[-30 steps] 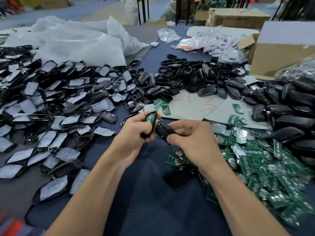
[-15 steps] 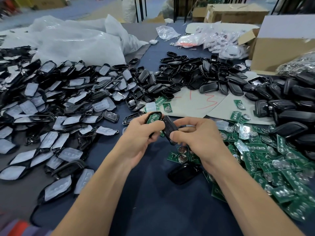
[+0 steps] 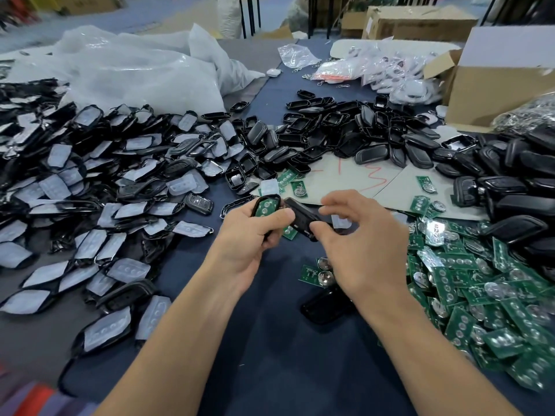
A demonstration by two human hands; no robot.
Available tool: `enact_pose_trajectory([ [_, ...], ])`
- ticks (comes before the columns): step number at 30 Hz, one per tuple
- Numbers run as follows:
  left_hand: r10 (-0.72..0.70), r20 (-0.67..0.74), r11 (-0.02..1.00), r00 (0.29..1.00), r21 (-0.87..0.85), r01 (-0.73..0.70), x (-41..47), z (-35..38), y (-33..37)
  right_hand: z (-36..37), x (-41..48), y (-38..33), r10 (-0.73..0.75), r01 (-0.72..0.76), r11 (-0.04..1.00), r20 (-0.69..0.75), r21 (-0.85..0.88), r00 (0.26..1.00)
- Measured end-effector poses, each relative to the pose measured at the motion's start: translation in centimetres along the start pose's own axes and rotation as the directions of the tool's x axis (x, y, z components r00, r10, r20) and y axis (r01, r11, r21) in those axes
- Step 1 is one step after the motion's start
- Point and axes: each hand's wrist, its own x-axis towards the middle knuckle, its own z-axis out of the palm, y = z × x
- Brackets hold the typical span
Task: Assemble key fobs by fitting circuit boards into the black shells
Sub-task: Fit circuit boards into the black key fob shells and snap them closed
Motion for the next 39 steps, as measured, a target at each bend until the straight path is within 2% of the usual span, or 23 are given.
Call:
enact_pose_trajectory([
  [1,0.036,-0.059,0.999,0.998,0.023,-0.034,0.0,0.1,-0.1,0.2,-0.3,-0.2,-0.093,0.09,0.992,-0.027,-0.091,0.995],
  [3,0.07,-0.145,0.997,0.987,0.025,-0.067,0.0,0.1,-0.1,0.7,-0.6,-0.5,-0.181,0.175,0.966,-0.014,-0.19,0.983],
  [6,0.008,-0.152,0.999,0.988,-0.036,-0.013,0.1,-0.1,0.0,1.0,-0.7,-0.9,-0.14,0.163,0.954,0.107,-0.251,0.984],
  [9,-0.069,-0.079,0.994,0.994,-0.087,0.062,0.0,-0.2,0.1,0.9,-0.8,-1.1,-0.047,0.071,0.984,0.144,-0.163,0.988],
  [11,-0.089,-0.026,0.99,0.996,-0.11,0.085,0.1,-0.2,0.1,0.9,-0.8,-0.9,-0.037,0.054,0.993,0.153,-0.106,0.987],
  [14,-0.074,0.002,0.994,0.997,-0.081,0.074,0.0,-0.2,0.0,1.0,-0.5,-0.3,-0.016,0.018,1.0,0.221,-0.007,0.975],
  [17,-0.053,0.004,0.997,0.999,-0.049,0.053,-0.2,0.0,0.0,0.6,0.1,0.0,0.058,-0.123,0.977,0.338,0.174,0.94],
  [19,-0.074,-0.005,0.994,0.997,-0.081,0.073,-0.1,0.0,0.2,0.5,0.5,0.4,0.122,-0.297,0.879,0.425,0.373,0.897],
  [21,-0.124,-0.038,0.977,0.992,-0.178,0.116,-0.1,-0.2,0.5,0.3,1.0,0.5,0.171,-0.502,0.675,0.548,0.54,0.819],
  [23,-0.142,-0.084,0.96,0.986,-0.254,0.117,-0.1,-0.3,0.7,-0.1,1.3,0.5,0.19,-0.63,0.509,0.637,0.586,0.747],
  [25,-0.085,-0.154,0.977,0.984,-0.206,0.052,-0.1,-0.3,0.7,-0.4,1.5,0.6,0.206,-0.691,0.406,0.677,0.598,0.707],
  [27,0.016,-0.202,0.999,0.979,-0.048,-0.027,-0.2,-0.2,0.5,-0.6,1.6,0.7,0.221,-0.713,0.361,0.688,0.6,0.691],
  [29,0.109,-0.197,0.993,0.974,0.075,-0.096,-0.3,0.0,0.4,-0.5,1.6,0.8,0.217,-0.709,0.372,0.687,0.599,0.694],
  [33,0.197,-0.141,0.97,0.97,0.171,-0.173,-0.4,0.3,0.3,0.1,1.6,1.0,0.189,-0.67,0.452,0.67,0.589,0.717],
  [39,0.172,-0.144,0.98,0.975,0.13,-0.154,-0.6,0.2,0.3,1.1,1.0,1.3,0.11,-0.483,0.684,0.577,0.547,0.809],
])
